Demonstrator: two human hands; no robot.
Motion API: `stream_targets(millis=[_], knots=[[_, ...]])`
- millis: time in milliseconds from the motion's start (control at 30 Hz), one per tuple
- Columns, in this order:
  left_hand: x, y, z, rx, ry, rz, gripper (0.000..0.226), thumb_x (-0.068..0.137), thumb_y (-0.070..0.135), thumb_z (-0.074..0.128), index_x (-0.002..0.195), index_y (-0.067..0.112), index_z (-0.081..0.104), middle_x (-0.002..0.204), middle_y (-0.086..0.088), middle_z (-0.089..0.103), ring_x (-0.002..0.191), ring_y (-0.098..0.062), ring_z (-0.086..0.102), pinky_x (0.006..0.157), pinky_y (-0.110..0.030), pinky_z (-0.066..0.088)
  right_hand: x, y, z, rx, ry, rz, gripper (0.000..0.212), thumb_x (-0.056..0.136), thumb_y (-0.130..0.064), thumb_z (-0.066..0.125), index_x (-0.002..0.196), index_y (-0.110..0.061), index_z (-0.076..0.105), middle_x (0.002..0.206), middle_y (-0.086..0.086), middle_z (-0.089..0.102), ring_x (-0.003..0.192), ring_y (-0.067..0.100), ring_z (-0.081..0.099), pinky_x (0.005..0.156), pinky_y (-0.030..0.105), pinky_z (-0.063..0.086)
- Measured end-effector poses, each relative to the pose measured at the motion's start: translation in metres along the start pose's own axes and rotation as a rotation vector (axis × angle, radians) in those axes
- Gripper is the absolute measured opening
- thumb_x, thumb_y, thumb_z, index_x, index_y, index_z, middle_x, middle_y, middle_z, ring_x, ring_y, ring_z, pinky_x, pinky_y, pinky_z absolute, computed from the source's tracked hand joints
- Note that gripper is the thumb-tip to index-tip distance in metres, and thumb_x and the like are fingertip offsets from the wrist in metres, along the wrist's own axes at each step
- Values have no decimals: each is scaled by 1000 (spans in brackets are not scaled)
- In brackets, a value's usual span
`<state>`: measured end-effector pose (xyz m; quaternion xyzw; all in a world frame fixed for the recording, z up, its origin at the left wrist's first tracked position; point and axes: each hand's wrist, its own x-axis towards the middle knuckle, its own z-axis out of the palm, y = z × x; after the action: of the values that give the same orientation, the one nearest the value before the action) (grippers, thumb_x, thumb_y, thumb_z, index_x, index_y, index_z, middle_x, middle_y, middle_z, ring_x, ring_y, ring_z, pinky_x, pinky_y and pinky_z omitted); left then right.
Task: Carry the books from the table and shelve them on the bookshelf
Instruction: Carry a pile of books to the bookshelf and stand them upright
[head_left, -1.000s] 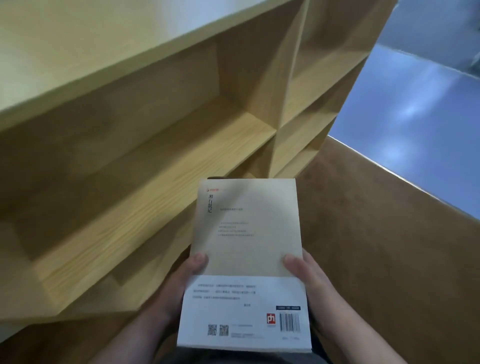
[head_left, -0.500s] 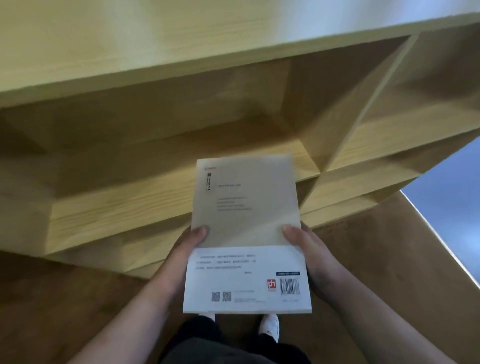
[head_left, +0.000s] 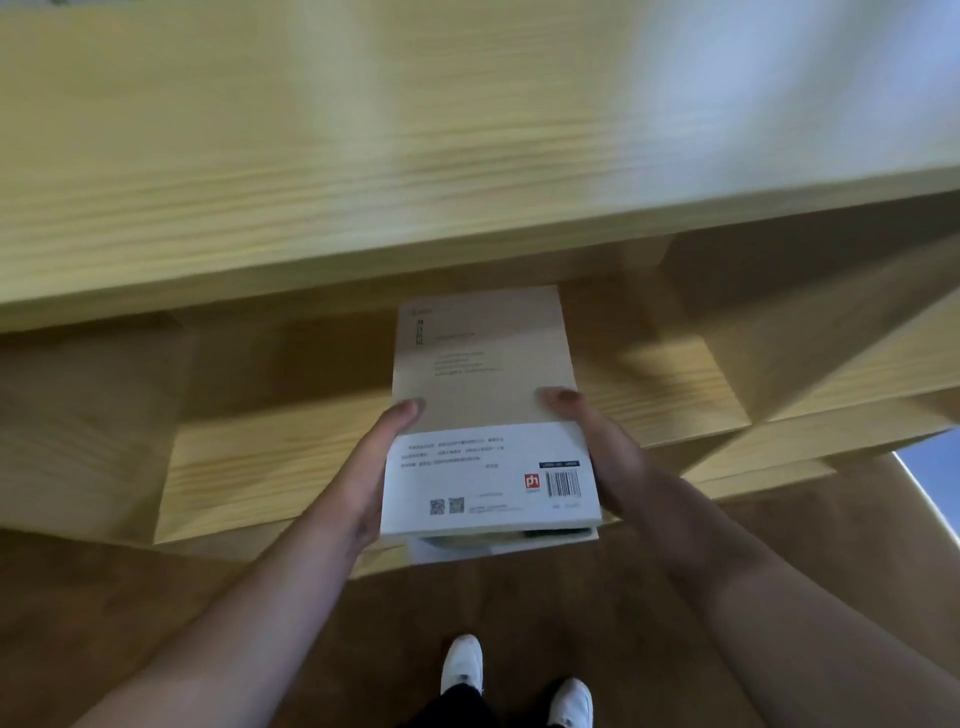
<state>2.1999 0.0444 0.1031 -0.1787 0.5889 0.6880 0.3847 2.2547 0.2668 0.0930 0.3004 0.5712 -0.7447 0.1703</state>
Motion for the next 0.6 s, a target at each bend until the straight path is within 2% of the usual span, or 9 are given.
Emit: stream_targets(millis=[67,167,300,400,467,533,600], knots=[[10,3,-3,-23,0,-3,41,96,51,49,110,17,66,77,-11,76,65,-25,74,59,-32,53,12,-5,4,-33,-27,23,52,93,-54,61,120,-10,67,94,18,78,84,35,74,85,48,55],[20,6,-1,-44,-25,9,35,99,47,48,109,17,64,83,-15,78,69,-28,76,65,-36,53,22,-7,2,-43,-13,28,51,94,-54,59,122,-13,65,94,16,79,81,32,76,78,39,56],[30,16,-2,-6,-15,-4,36,99,46,46,108,16,64,82,-17,78,68,-28,76,62,-33,57,33,-15,2,-81,-12,43,51,93,-55,57,119,-12,65,86,13,78,74,26,76,72,35,53],[39,27,-5,108,10,-31,41,98,51,47,105,15,66,82,-18,77,71,-31,74,74,-38,53,38,-24,4,-148,-17,43,63,87,-63,60,121,-11,66,96,18,78,87,33,74,86,42,53],[45,32,-12,215,45,-26,45,95,55,50,107,15,67,84,-17,77,83,-34,72,87,-42,50,41,-24,5,-210,-11,32,71,78,-70,61,122,-14,66,104,22,76,99,42,73,99,51,50],[47,36,-20,325,75,-17,43,92,57,56,105,18,69,90,-16,78,99,-39,69,104,-46,45,41,-24,6,-268,5,26,64,83,-69,58,118,-17,68,102,20,77,101,42,72,100,52,50],[46,39,-23,390,98,1,39,90,52,62,106,18,70,99,-13,77,105,-38,67,108,-47,42,40,-22,4,-277,8,21,54,92,-64,54,117,-18,67,93,11,77,93,34,72,94,47,51]])
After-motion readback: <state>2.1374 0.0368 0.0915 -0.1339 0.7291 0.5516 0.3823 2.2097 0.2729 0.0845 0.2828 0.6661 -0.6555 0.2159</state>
